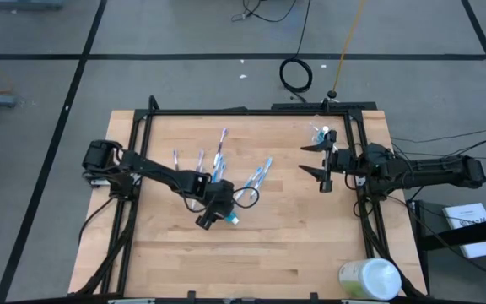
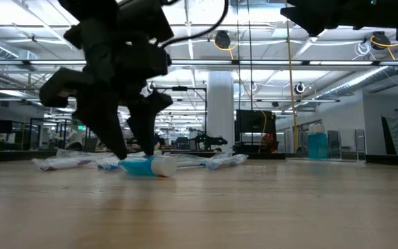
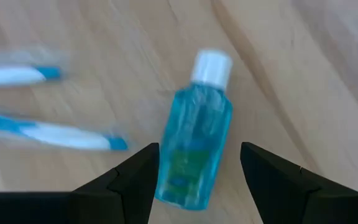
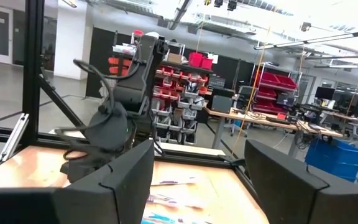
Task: Pick & Place toothbrushing station
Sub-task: Put the blue mouthwash into the middle of the transparent organizer
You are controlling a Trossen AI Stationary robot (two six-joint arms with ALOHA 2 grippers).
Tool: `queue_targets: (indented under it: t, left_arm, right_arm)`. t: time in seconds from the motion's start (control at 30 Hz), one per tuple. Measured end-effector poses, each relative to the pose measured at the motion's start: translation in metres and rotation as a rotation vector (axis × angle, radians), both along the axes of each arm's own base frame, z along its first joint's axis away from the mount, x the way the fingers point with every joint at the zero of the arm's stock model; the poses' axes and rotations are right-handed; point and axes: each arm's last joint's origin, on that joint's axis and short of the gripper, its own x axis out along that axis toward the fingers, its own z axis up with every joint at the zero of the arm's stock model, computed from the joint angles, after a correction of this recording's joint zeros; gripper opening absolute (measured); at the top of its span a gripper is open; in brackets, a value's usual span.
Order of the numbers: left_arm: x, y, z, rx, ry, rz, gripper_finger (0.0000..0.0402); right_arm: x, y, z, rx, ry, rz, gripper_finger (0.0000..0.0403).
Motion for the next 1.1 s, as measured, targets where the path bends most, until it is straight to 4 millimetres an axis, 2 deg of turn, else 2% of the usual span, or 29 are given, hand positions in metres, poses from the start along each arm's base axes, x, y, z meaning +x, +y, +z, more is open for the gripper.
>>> queue_targets:
  t: [0.13,0.27,0.67,0.93,1.1]
  left_arm:
    - [0.004,0.000,-0.014,0.002,0.024,-0.001,0.0232]
    - [0.007,0.001,-0.019,-0.009,0.023,-0.007,0.0232]
    - [0.007,0.012,-0.021,-0.066,0.073,0.137,0.0232]
    - [0.006,0.012,-0.022,-0.075,0.085,0.143,0.0231]
    - [0.005,0.012,-0.022,-0.084,0.094,0.142,0.0197]
  right_arm:
    - [0.000,0.000,0.000,0.000,0.000,0.000,0.0243]
    - [0.000,0.000,0.000,-0.001,0.000,0.000,0.0242]
    - [0.000,0.000,-0.001,-0.001,0.013,0.000,0.0242]
    - [0.000,0.000,-0.002,-0.001,0.017,0.000,0.0242]
    - [0.000,0.000,-0.001,-0.001,0.015,0.000,0.0242]
